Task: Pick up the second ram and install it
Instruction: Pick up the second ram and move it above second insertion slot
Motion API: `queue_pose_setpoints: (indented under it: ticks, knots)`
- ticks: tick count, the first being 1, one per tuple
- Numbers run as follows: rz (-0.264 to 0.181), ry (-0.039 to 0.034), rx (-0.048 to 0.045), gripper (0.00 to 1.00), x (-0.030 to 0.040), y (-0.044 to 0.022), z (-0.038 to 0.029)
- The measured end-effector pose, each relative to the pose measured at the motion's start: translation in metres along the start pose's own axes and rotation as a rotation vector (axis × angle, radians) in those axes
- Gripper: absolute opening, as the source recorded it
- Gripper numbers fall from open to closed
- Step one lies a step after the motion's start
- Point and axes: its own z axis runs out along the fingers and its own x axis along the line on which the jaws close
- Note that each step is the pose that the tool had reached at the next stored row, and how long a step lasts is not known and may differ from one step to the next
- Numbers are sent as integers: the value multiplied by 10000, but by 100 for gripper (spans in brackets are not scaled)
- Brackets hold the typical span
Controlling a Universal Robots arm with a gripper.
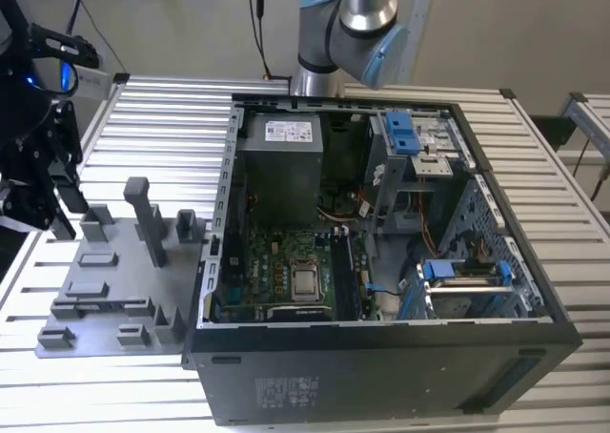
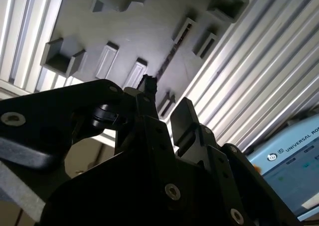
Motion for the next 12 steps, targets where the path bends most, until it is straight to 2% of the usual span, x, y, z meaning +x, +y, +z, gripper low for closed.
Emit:
queue_pose_setpoints:
  ticks: [12]
  knots:
    - [-137,-3,1,40,3,1,85]
